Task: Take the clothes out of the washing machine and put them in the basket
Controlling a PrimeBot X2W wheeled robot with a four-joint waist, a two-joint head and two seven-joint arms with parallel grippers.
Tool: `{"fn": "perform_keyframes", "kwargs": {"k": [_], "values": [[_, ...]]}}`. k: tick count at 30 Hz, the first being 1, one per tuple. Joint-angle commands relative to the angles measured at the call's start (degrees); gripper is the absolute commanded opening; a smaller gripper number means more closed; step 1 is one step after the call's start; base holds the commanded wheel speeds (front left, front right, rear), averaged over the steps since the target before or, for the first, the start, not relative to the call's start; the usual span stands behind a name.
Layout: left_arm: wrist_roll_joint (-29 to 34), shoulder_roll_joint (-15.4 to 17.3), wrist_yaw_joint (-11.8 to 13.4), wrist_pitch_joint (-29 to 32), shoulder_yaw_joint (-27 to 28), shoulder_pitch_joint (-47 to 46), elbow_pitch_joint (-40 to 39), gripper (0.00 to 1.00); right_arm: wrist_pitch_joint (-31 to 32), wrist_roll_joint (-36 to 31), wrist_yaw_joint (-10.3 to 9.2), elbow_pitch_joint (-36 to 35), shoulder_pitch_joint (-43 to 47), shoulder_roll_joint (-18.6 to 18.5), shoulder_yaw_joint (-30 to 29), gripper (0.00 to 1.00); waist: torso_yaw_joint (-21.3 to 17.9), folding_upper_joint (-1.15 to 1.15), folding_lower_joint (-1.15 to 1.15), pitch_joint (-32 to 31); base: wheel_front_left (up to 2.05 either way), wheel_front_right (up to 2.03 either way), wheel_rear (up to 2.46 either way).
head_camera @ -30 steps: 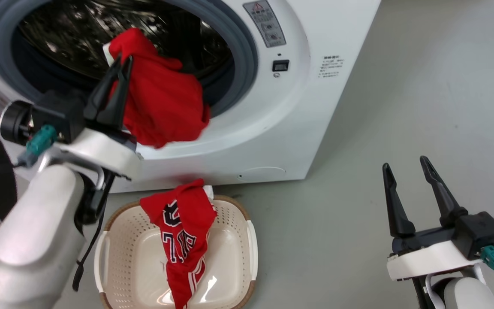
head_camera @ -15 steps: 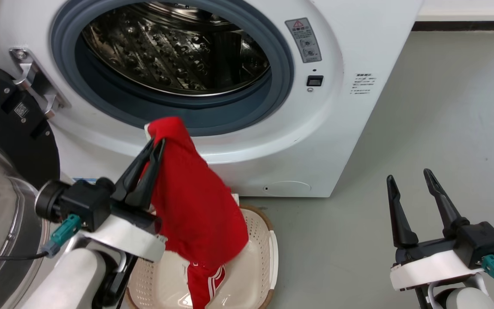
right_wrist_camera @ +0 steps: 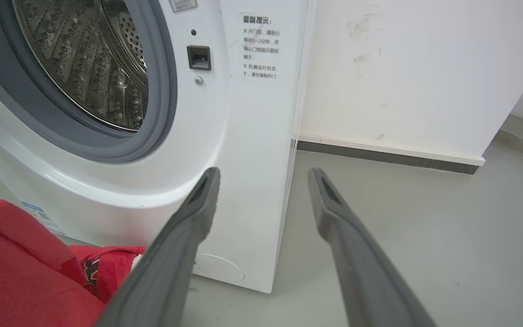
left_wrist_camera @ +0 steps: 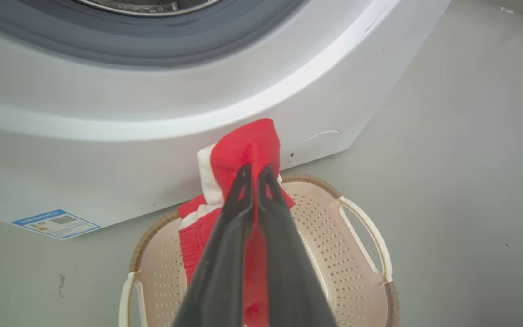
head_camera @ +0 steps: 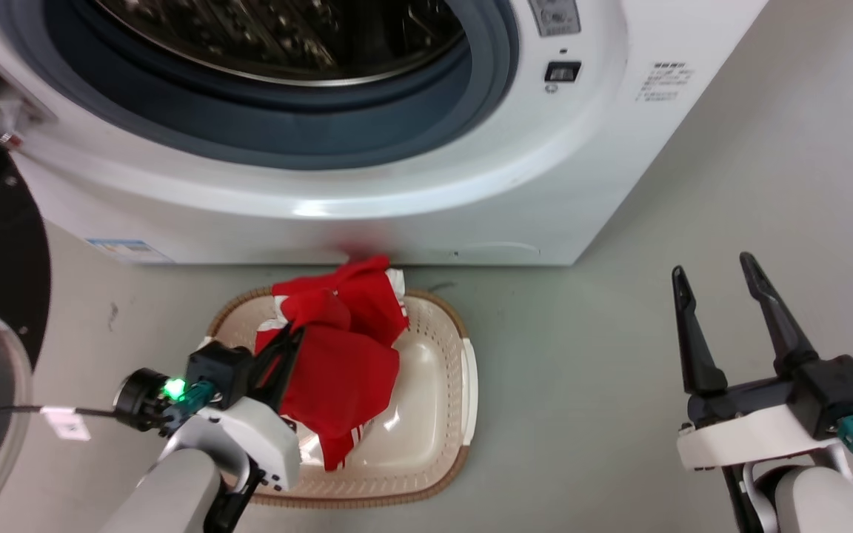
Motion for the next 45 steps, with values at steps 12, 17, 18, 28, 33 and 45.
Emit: {"fn": "perform_keyframes", "kwargs": {"k": [12,17,18,28,33,45], "values": [[3.55,-6.56,-3.83,-0.39,-0.51,-13.36,22.19,0.00,-0.11,-0.85,-0.04,-3.27,-4.30,-0.01,-0.79,1.00,-3.29,0.00,0.00,15.51,0.00,0.00,0.00],[3.96,-7.65,-4.17,-0.39,-0.43,-17.19,27.73,0.00,-0.11,-0.39,-0.04,-4.30,-5.43,-0.01,-1.19,1.00,-3.97,0.00,0.00,20.11,0.00,0.00,0.00],[3.88,-7.89,-4.23,-0.39,-0.56,-17.89,28.66,0.00,-0.11,-0.35,-0.04,-4.58,-5.66,0.00,-1.16,1.00,-4.06,0.00,0.00,20.93,0.00,0.00,0.00],[0.82,-7.98,-4.31,-0.39,-2.54,-22.98,35.97,0.00,-0.11,0.21,-0.04,-6.01,-7.52,-0.01,-1.18,1.00,-4.48,0.00,0.00,26.55,0.00,0.00,0.00],[2.27,-7.20,-4.30,-0.40,-5.35,-24.52,37.56,0.00,-0.11,0.28,-0.04,-5.69,-8.10,-0.01,-0.76,1.00,-4.83,0.00,0.00,26.83,0.00,0.00,0.00],[1.24,-7.34,-4.31,-0.40,-3.29,-20.25,32.31,1.00,-0.11,0.85,-0.04,-3.58,-7.67,-0.01,0.07,1.00,-4.80,0.00,0.00,19.14,0.00,0.00,0.00]]}}
